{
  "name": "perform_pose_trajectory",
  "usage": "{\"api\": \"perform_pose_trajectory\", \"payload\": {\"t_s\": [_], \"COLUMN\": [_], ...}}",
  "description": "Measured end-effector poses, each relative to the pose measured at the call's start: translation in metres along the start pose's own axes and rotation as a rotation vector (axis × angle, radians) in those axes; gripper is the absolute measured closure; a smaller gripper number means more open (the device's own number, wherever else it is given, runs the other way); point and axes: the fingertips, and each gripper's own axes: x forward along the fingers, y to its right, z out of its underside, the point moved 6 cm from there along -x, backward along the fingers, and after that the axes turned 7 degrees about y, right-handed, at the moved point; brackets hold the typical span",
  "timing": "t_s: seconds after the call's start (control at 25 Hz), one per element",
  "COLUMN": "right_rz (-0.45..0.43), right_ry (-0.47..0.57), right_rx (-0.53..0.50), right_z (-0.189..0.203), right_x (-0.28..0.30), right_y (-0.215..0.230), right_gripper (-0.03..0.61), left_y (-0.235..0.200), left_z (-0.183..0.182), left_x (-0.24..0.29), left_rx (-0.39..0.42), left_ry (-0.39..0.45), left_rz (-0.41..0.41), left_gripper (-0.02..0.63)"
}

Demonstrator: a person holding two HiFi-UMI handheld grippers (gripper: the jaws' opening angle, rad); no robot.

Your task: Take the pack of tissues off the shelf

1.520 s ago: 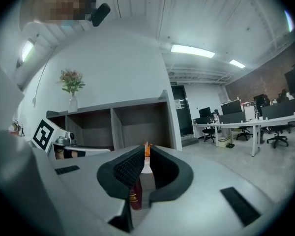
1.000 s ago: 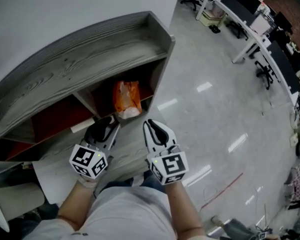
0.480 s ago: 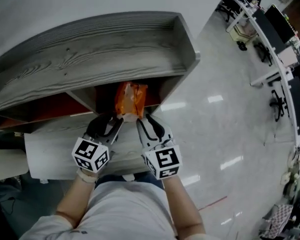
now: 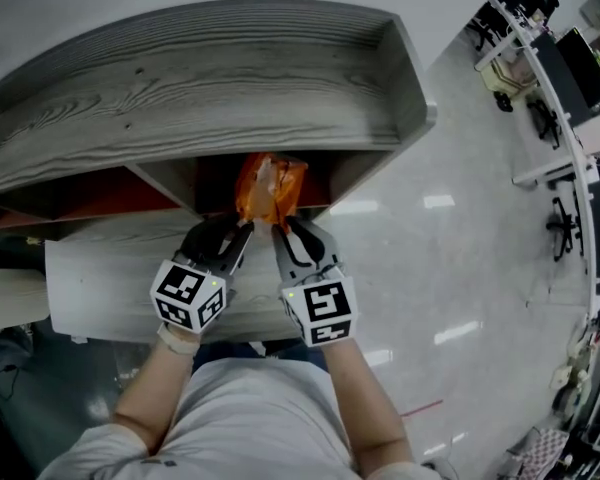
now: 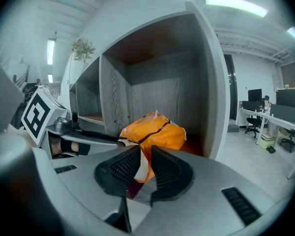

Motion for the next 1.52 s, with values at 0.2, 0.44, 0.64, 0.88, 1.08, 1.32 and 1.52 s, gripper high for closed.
{"api": "perform_pose_trajectory", "payload": {"t_s": [0.2,0.44,0.64,0.88,1.08,1.32,1.52], "right_rz": [0.036,0.1,0.19,0.335,0.467,0.644,0.79], "right_ry": [0.017,0.034,0.063,0.074,0.078,0.093,0.094], "right_rx": [-0.008,0.015,0.044,0.075,0.107,0.13,0.148], "right_z": [0.001,-0.006,-0.004,0.004,0.011,0.025,0.034], "right_x": [-0.002,-0.021,-0.049,-0.097,-0.139,-0.174,-0.226], "right_y": [-0.001,-0.011,-0.016,-0.017,-0.016,-0.023,-0.017], "right_gripper": [0.532,0.543,0.548,0.551,0.552,0.552,0.552], "left_y": [0.002,0.016,0.036,0.073,0.109,0.136,0.187], "left_z": [0.0,-0.005,-0.007,-0.001,0.006,0.018,0.029], "left_x": [-0.001,-0.013,-0.02,-0.018,-0.012,-0.008,0.003], "left_rx": [-0.001,0.007,0.019,0.032,0.052,0.068,0.082], "left_ry": [0.008,0.0,-0.021,-0.074,-0.115,-0.151,-0.169], "left_rz": [0.032,0.12,0.232,0.402,0.541,0.712,0.868], "left_gripper": [0.551,0.569,0.571,0.574,0.575,0.575,0.577]}}
